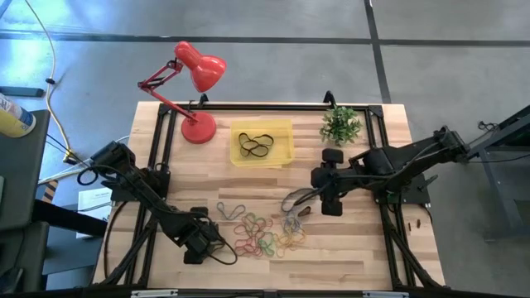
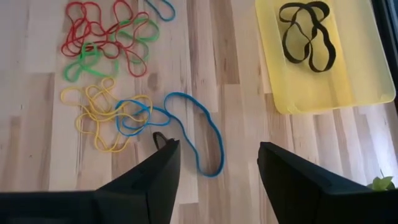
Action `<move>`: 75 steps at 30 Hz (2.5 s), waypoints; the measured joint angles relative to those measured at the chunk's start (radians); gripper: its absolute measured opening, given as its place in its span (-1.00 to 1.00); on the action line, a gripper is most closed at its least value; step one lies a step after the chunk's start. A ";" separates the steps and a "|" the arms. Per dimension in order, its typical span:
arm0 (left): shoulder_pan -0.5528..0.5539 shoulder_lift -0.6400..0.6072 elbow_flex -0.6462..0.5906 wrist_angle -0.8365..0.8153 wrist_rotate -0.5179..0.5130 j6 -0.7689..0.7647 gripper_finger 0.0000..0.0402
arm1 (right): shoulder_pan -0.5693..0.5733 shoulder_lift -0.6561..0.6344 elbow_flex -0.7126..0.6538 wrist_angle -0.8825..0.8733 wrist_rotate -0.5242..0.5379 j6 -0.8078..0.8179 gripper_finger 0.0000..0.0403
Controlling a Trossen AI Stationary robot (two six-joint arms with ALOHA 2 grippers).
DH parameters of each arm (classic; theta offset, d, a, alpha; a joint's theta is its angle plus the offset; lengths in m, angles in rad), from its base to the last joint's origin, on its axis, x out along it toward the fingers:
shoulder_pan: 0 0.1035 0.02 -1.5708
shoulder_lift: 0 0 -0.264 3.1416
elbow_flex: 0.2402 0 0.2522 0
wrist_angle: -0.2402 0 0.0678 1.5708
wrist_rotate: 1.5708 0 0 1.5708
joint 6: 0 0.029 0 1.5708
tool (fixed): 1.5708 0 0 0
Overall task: Pick and place rubber bands into bin
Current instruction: Put the black rubber band into the yellow container
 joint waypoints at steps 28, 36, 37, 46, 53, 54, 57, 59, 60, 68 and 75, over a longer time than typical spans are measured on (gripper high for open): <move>0.277 -0.243 -0.005 -0.010 -0.217 0.274 -0.99 | 0.000 0.000 0.000 -0.001 0.030 0.056 -0.19; 0.467 -0.340 0.048 -0.004 -0.337 0.543 -1.00 | 0.001 0.000 0.000 -0.015 0.031 0.110 -0.23; 0.497 -0.341 0.061 -0.002 -0.357 0.585 -1.00 | 0.001 0.000 0.000 -0.014 0.036 0.115 -0.23; 0.785 -0.334 0.085 0.139 -0.388 0.894 -1.00 | 0.001 0.000 0.000 0.011 0.142 0.161 -0.25; 0.959 -0.316 0.085 0.290 -0.305 1.029 -1.00 | 0.001 0.001 0.000 0.082 0.210 0.158 -0.28; 0.975 -0.313 0.085 0.295 -0.293 1.041 -1.00 | 0.001 0.001 0.000 0.085 0.212 0.158 -0.28; 1.018 -0.298 0.087 0.327 -0.289 1.079 -1.00 | 0.001 0.001 0.000 0.090 0.215 0.164 -0.27; 1.037 -0.275 0.085 0.331 -0.277 1.101 -1.00 | 0.001 0.001 0.000 0.090 0.221 0.176 -0.28; 1.051 -0.259 0.085 0.343 -0.263 1.113 -1.00 | 0.001 0.001 0.000 0.091 0.225 0.179 -0.28; 1.086 -0.104 0.085 0.375 -0.172 1.115 -0.98 | 0.001 0.001 0.000 0.096 0.225 0.205 -0.30; 1.079 -0.092 0.085 0.430 -0.180 1.123 -0.67 | 0.001 0.001 0.000 0.096 0.219 0.229 -0.29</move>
